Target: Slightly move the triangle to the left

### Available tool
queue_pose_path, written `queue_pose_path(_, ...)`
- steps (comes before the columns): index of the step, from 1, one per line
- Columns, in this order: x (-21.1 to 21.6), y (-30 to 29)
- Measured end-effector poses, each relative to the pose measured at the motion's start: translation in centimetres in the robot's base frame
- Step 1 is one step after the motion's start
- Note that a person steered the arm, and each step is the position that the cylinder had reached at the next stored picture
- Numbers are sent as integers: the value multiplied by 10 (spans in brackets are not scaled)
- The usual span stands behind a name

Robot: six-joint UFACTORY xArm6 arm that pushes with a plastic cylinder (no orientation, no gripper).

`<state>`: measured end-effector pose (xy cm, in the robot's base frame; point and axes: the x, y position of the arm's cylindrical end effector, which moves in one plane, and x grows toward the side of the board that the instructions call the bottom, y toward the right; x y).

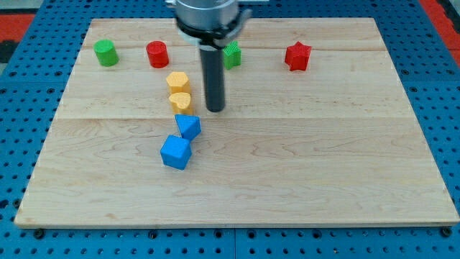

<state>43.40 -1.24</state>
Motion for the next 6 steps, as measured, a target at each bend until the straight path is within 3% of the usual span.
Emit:
queue_pose_path(1,32,2)
queue_pose_path(4,42,-38)
queue_pose_path(6,64,-28)
